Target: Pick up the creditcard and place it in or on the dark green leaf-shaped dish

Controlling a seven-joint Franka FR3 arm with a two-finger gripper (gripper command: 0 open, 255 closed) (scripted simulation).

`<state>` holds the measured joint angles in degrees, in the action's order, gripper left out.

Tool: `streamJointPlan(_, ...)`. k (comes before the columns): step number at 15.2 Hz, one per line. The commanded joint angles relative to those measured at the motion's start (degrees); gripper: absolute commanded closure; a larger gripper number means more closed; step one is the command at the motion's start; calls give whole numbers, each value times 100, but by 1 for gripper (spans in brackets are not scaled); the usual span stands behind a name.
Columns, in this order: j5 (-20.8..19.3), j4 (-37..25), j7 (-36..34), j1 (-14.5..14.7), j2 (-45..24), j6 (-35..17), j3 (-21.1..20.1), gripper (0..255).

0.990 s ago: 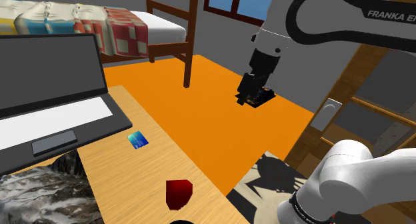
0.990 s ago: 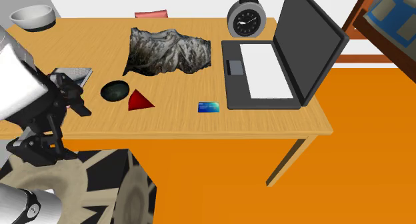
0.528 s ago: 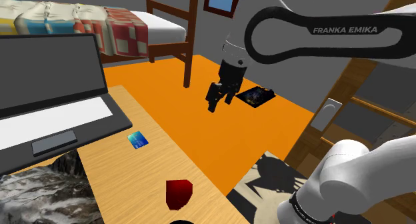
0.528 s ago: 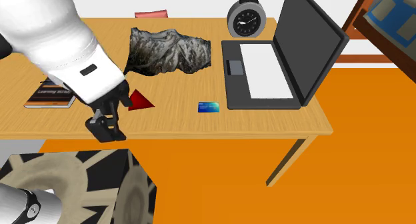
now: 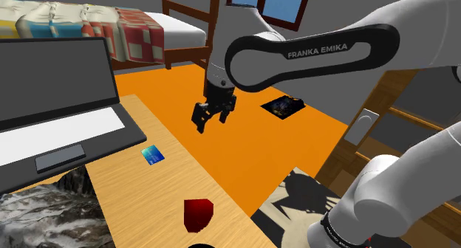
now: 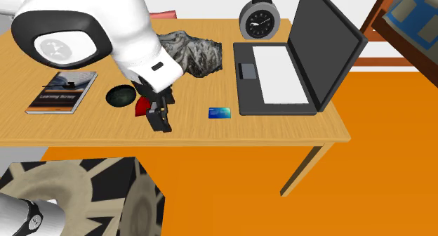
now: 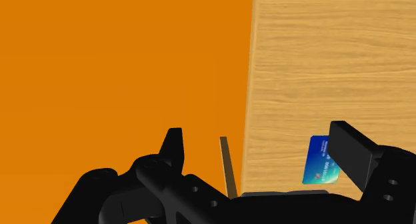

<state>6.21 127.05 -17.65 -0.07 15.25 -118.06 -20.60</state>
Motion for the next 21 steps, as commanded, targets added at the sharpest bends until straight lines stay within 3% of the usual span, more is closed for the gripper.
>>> streamJointPlan(1,-202,-241,-276,-25,-436,-212,-159,0)
streamJointPlan(8,-1263,-1413,-1403,112,-2099,-586,-509,0)
streamJointPlan(15,-2318,-3061,-2302,702,-3822,-455,-364,0)
streamJointPlan(18,-2641,-3951,-2525,1029,-4578,-267,-223,0)
streamJointPlan(21,-2675,-3925,-2545,1044,-4660,-373,-189,0)
